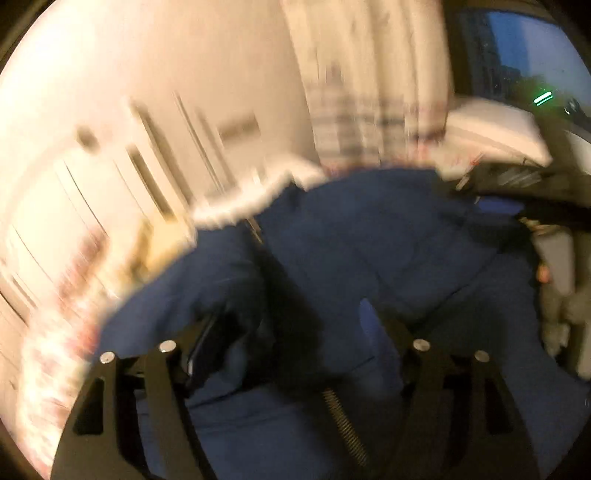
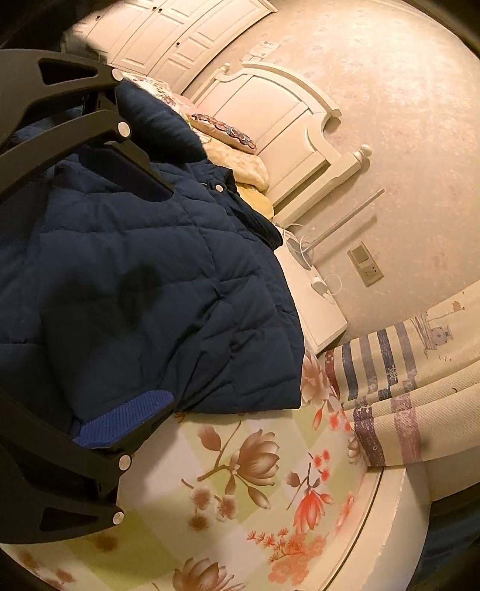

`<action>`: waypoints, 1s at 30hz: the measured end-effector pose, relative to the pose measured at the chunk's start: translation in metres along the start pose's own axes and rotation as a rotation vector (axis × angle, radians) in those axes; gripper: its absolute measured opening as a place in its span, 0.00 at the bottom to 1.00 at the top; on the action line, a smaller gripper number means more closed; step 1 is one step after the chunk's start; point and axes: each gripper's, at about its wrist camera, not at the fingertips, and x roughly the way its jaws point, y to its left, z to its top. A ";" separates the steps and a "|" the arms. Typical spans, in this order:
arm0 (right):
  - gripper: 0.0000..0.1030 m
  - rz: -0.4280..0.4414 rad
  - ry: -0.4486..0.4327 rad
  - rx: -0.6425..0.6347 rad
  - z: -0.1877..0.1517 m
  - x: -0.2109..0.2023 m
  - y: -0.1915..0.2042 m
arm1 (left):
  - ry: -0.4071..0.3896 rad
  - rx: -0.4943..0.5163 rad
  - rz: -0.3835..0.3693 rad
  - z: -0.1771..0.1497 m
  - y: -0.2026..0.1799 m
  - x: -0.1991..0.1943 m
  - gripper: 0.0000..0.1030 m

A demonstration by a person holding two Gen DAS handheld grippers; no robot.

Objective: Fold large clothes

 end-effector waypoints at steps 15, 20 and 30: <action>0.96 -0.168 0.211 -0.181 0.000 0.037 0.024 | 0.206 -0.841 0.219 -0.144 0.208 0.009 0.83; 0.96 -0.165 0.056 -0.347 -0.021 0.005 0.083 | 0.288 -0.902 0.186 -0.162 0.220 0.027 0.90; 0.95 0.018 0.104 -1.022 -0.118 0.030 0.267 | 0.298 -0.956 0.150 -0.168 0.216 0.018 0.92</action>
